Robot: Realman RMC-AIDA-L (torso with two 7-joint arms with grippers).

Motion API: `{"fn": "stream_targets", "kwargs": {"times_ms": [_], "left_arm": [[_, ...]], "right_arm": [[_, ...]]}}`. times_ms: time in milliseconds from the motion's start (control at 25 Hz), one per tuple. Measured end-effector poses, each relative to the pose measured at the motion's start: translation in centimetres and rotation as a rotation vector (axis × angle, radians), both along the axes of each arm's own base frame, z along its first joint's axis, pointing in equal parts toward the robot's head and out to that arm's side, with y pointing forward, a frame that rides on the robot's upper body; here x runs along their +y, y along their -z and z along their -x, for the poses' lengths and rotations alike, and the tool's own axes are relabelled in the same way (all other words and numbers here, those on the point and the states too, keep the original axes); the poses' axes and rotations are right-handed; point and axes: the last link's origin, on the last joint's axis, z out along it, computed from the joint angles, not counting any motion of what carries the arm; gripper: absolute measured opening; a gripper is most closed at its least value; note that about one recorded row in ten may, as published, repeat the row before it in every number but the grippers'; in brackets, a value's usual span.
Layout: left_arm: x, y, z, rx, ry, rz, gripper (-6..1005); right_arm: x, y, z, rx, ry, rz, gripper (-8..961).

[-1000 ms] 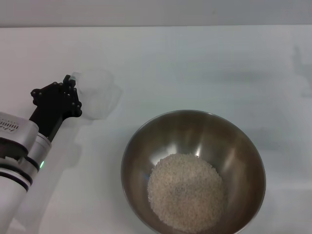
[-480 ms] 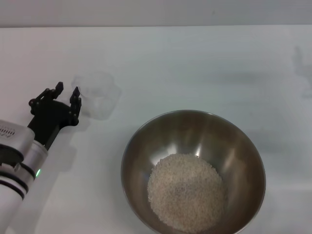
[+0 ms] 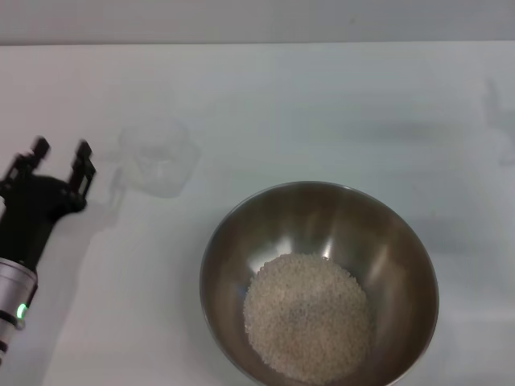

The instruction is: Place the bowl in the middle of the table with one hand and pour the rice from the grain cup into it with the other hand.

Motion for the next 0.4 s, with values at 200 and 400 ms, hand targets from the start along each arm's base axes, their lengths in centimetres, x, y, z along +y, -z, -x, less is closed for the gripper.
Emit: {"fn": "stream_targets", "kwargs": {"times_ms": [200, 400], "left_arm": [[0.5, -1.3, -1.2, -0.134, 0.063, -0.059, 601], [1.4, -1.2, -2.5, -0.154, 0.107, -0.068, 601]], "right_arm": [[-0.6, 1.6, -0.3, -0.022, 0.008, 0.076, 557], [-0.9, 2.7, -0.2, -0.048, 0.004, 0.13, 557]]}}
